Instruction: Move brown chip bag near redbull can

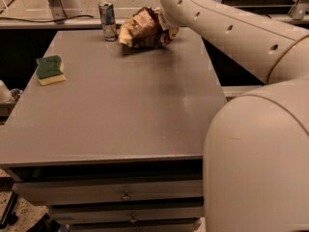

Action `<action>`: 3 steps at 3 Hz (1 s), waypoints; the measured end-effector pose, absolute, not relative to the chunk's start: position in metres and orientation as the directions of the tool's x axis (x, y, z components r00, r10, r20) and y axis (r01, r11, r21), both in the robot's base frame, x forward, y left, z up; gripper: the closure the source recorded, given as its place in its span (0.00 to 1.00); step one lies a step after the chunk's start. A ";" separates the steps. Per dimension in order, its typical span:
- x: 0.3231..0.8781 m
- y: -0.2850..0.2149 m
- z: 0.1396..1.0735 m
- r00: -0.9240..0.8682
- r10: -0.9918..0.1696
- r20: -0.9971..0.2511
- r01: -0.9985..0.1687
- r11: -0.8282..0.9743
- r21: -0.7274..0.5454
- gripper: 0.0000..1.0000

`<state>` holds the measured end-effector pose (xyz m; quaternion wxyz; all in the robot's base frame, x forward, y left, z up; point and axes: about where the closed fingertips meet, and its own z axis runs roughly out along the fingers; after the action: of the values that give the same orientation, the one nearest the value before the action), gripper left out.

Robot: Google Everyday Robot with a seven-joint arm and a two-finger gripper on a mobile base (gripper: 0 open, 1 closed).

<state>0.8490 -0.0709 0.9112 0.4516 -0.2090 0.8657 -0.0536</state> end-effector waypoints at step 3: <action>0.847 -0.074 0.904 -0.516 -0.421 -0.746 -0.343 0.899 -0.271 0.00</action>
Offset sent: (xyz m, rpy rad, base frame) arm -0.0034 -0.0064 -0.0010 -0.0020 0.0134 0.0176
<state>0.8468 -0.0738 0.9041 0.4402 -0.2198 0.8695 -0.0443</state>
